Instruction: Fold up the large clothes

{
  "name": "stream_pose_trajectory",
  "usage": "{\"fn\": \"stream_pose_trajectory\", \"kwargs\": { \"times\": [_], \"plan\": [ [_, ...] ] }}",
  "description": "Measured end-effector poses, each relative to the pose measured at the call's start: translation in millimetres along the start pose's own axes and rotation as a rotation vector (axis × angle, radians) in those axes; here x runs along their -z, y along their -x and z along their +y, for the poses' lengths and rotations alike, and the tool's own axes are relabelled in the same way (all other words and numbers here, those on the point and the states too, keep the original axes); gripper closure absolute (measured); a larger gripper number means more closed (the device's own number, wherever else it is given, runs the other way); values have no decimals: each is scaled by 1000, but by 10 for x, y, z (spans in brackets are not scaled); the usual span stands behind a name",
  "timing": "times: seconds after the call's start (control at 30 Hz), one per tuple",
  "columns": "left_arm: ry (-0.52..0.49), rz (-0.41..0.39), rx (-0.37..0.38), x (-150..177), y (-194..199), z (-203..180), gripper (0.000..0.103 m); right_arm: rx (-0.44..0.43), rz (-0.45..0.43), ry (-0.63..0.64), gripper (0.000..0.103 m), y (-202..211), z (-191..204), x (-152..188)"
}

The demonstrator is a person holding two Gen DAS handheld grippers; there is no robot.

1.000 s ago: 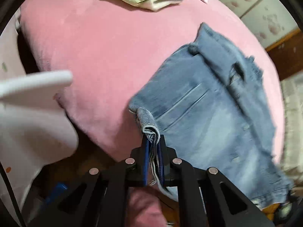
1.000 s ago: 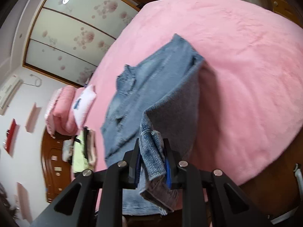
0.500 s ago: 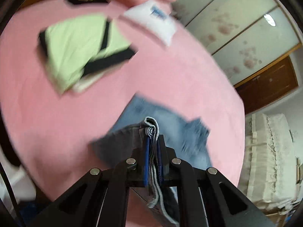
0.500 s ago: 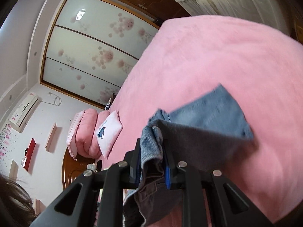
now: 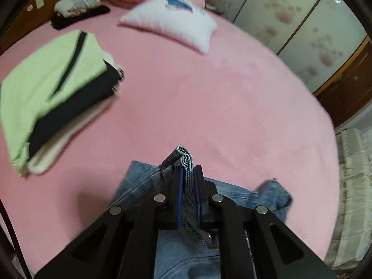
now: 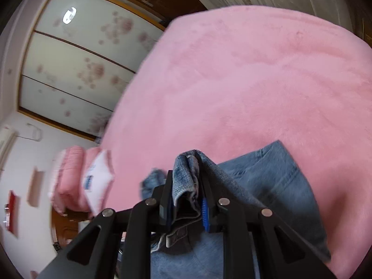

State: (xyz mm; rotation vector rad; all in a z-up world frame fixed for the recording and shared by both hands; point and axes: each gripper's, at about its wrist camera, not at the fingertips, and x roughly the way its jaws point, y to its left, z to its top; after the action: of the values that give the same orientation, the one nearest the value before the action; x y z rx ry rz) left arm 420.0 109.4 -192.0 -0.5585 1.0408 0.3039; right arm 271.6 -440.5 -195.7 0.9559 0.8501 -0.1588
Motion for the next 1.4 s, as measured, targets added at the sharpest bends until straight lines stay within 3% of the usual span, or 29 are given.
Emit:
{"fn": "stream_pose_trajectory", "kwargs": {
  "times": [0.1, 0.17, 0.23, 0.3, 0.47, 0.6, 0.77, 0.8, 0.87, 0.9, 0.97, 1.03, 1.13, 1.27, 1.33, 1.4],
  "plan": [
    [-43, 29, 42, -74, -271, -110, 92, 96, 13, 1, 78, -294, -56, -33],
    [-63, 66, 97, -132, -292, -171, 79, 122, -23, 21, 66, -346, -76, -42],
    [-119, 74, 102, -82, -193, -256, 47, 117, -68, 51, 64, -325, -59, -50],
    [-193, 75, 81, 33, -113, -315, 33, 104, -74, 88, 58, -276, 0, -30],
    [-409, 149, -14, 714, 92, -482, 33, 67, 36, 247, 57, -203, 236, 275],
    [-549, 220, -67, 1428, 129, -509, 33, 48, 142, 439, 57, -153, 374, 837],
    [-667, 427, -43, 2237, 65, -429, 33, 47, 312, 555, 58, -124, 348, 1588],
    [-673, 451, -46, 2346, 66, -410, 33, 44, 354, 568, 60, -126, 327, 1767],
    [-647, 486, -19, 2483, 70, -359, 33, 18, 401, 580, 78, -152, 318, 1963],
    [-619, 501, 1, 2506, 54, -325, 33, -13, 448, 567, 81, -202, 290, 2091],
    [-541, 539, 44, 2526, -26, -241, 47, -47, 506, 525, 92, -298, 255, 2217],
    [-471, 568, 34, 2531, -178, -159, 68, -72, 570, 431, 96, -527, 163, 2302],
    [-438, 571, 32, 2522, -346, -90, 82, -72, 603, 360, 101, -810, 98, 2309],
    [-397, 541, 37, 2420, -374, 46, 99, -18, 514, 410, 103, -900, 50, 2134],
    [-309, 499, 73, 2310, -308, 234, 102, -15, 466, 296, 103, -827, -178, 1871],
    [-263, 438, 44, 2218, -231, 391, 102, 68, 339, 221, 103, -608, -466, 1559]
  ]
}}
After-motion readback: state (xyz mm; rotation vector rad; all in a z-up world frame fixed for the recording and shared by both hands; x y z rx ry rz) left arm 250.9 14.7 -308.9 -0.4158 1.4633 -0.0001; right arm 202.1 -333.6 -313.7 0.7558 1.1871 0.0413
